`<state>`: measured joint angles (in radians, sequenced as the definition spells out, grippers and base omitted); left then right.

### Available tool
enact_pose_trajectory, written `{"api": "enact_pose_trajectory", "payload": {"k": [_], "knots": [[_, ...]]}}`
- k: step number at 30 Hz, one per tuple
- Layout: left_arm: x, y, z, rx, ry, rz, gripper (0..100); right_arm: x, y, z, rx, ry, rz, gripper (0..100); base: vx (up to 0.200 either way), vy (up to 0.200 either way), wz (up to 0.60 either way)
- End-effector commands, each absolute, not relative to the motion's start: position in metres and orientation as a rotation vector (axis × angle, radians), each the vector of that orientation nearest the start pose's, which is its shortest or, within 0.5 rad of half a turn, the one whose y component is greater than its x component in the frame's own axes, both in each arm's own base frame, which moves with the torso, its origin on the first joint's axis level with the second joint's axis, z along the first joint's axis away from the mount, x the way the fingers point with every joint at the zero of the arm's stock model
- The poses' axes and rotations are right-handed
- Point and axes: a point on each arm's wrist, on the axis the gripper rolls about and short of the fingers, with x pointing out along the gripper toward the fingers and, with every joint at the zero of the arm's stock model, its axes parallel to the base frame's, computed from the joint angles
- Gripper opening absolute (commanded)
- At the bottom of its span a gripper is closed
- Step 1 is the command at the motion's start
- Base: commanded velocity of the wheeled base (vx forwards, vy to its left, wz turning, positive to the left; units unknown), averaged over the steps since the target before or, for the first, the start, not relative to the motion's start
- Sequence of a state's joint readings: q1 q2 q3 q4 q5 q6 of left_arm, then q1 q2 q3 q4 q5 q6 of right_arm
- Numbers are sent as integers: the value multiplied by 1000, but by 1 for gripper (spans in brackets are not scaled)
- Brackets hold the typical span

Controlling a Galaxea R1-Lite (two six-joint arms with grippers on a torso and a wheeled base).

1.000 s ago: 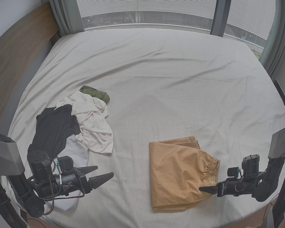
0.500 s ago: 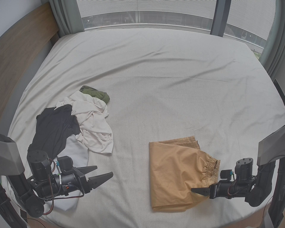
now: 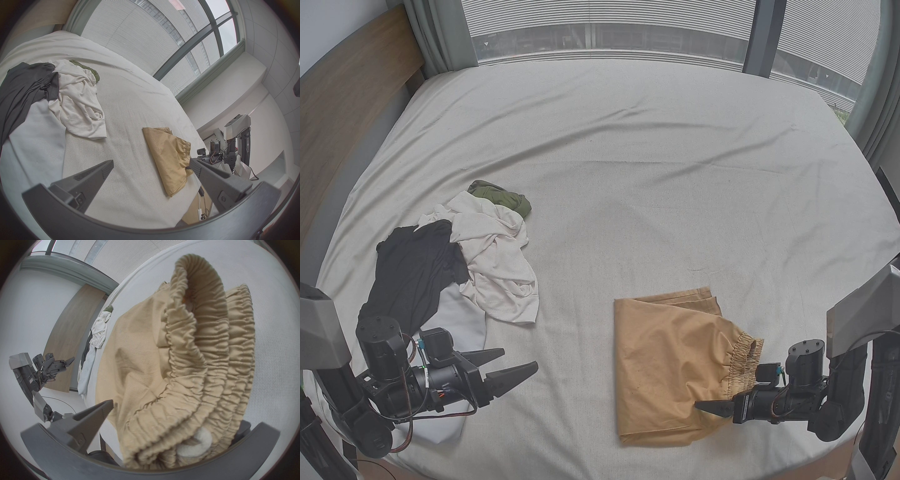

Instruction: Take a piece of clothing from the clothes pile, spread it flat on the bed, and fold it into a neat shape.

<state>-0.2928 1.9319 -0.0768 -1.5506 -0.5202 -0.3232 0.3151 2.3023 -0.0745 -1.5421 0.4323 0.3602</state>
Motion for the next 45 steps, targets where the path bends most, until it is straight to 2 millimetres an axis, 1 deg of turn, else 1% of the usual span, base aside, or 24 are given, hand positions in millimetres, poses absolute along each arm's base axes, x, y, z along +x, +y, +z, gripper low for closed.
{"api": "enact_pose_trajectory", "payload": {"k": [1, 9, 15, 19, 20, 21, 24, 29, 33, 41, 45], "knots": [[212, -75, 62, -337, 438, -750, 100, 217, 81, -27, 369, 830, 580, 0, 0, 0, 0], [212, -76, 63, -338, 435, -751, 100, 217, 82, -24, 372, 820, 594, 0, 0, 0, 0], [212, -75, 65, -337, 424, -750, 100, 217, 83, -12, 383, 779, 640, 0, 0, 0, 0], [209, -74, 70, -336, 401, -754, 100, 217, 84, 15, 441, 693, 699, 0, 0, 0, 0], [209, -74, 71, -336, 400, -754, 100, 217, 84, 17, 447, 689, 700, 0, 0, 0, 0], [209, -74, 72, -336, 395, -755, 100, 217, 85, 26, 467, 656, 715, 0, 0, 0, 0], [208, -74, 76, -334, 377, -759, 100, 214, 84, 43, 491, 600, 746, 0, 0, 0, 0], [206, -74, 80, -335, 358, -764, 100, 209, 88, 60, 495, 544, 796, 0, 0, 0, 0], [206, -74, 81, -334, 353, -765, 100, 206, 93, 67, 490, 517, 828, 0, 0, 0, 0], [207, -73, 81, -336, 354, -763, 100, 217, 98, 89, 512, 409, 855, 0, 0, 0, 0], [207, -72, 81, -337, 354, -755, 100, 219, 99, 96, 511, 375, 863, 0, 0, 0, 0]]}}
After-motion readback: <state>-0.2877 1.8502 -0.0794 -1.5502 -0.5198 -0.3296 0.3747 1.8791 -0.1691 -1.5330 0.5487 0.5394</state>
